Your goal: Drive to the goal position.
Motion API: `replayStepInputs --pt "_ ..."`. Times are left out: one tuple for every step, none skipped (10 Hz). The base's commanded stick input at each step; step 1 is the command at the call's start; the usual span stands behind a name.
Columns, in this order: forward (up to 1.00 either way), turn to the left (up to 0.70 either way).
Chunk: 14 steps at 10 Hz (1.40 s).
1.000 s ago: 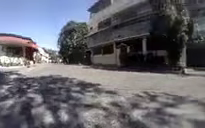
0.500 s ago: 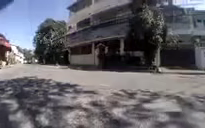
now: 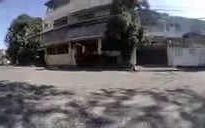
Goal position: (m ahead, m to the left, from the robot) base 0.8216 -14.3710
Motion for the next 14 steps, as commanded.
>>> replayStepInputs --pt "0.0 -0.05" --pt "0.0 -0.05" --pt "0.0 -0.05" --pt "0.0 -0.05" --pt "0.0 -0.05" --pt "0.0 -0.03" --pt "0.0 0.07" --pt "0.0 0.34" --pt "0.0 0.59" --pt "0.0 0.7" --pt "0.0 0.7" --pt "0.0 0.7" --pt "0.0 0.7" --pt "0.0 0.7"
